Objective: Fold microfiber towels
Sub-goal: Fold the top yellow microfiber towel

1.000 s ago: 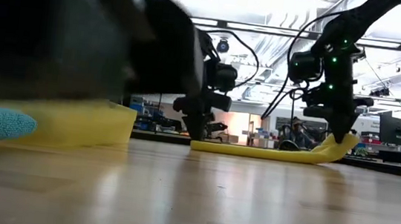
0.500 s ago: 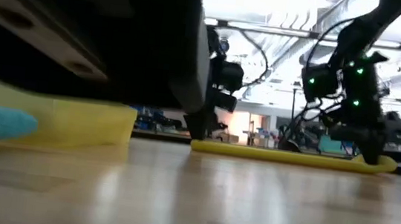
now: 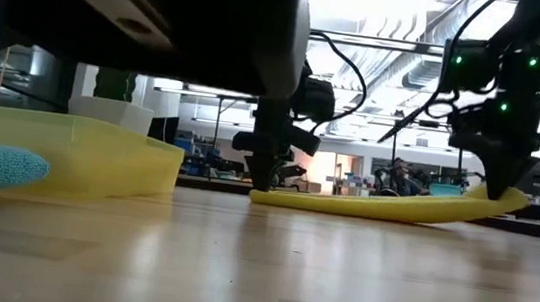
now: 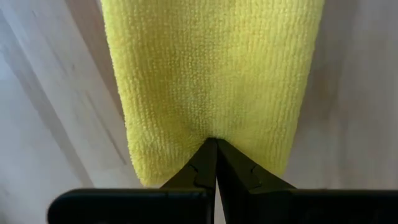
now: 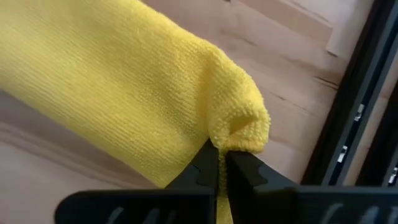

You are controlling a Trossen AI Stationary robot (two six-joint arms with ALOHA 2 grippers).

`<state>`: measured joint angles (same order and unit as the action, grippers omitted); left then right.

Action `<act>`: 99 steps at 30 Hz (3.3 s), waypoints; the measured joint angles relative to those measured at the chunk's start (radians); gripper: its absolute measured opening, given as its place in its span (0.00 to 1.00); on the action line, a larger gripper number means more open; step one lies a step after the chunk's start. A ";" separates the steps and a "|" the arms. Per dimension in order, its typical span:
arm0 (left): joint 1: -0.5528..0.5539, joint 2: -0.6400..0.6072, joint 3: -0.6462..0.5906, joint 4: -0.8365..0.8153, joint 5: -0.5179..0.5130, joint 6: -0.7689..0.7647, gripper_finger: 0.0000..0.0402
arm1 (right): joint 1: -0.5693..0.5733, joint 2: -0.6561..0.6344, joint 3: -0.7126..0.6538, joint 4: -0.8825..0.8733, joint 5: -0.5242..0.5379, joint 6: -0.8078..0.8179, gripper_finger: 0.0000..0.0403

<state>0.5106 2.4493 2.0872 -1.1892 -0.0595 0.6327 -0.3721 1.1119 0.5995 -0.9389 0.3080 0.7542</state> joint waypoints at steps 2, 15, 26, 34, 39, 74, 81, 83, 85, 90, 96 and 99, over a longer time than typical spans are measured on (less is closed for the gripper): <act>-0.002 0.000 0.000 0.000 -0.024 0.010 0.00 | 0.000 -0.033 0.000 0.000 0.000 0.011 0.00; 0.013 -0.147 -0.002 -0.004 -0.089 0.044 0.00 | -0.001 -0.065 0.000 0.009 0.029 0.032 0.00; 0.123 -0.165 -0.052 -0.016 0.037 0.000 0.00 | -0.001 -0.065 0.000 0.322 0.001 -0.034 0.00; 0.139 -0.164 -0.150 -0.058 -0.110 -0.035 0.00 | -0.009 -0.065 0.001 0.379 -0.020 -0.066 0.00; 0.135 -0.164 -0.192 -0.045 -0.069 0.006 0.00 | -0.010 -0.065 0.001 0.375 -0.022 -0.064 0.00; 0.102 -0.149 -0.307 0.130 -0.030 0.000 0.00 | -0.006 0.100 0.002 0.870 -0.120 -0.020 0.00; 0.102 -0.148 -0.307 0.130 -0.026 -0.004 0.00 | -0.006 0.323 0.002 1.220 -0.176 -0.029 0.00; 0.102 -0.148 -0.307 0.130 -0.025 -0.004 0.00 | -0.006 0.382 0.002 1.294 -0.180 -0.029 0.00; 0.102 -0.148 -0.307 0.131 -0.025 -0.004 0.00 | -0.006 0.437 0.002 1.357 -0.183 -0.012 0.00; 0.102 -0.148 -0.308 0.131 -0.024 -0.012 0.00 | -0.007 0.553 0.002 1.553 -0.227 0.026 0.00; 0.102 -0.148 -0.308 0.131 -0.024 -0.012 0.00 | -0.007 0.647 0.032 1.646 -0.237 0.054 0.00; 0.101 -0.148 -0.308 0.131 -0.027 -0.013 0.00 | -0.005 0.690 0.092 1.645 -0.246 0.047 0.00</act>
<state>0.6117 2.3013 1.7790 -1.0584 -0.0868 0.6201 -0.3768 1.8022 0.6914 0.7059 0.0616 0.8014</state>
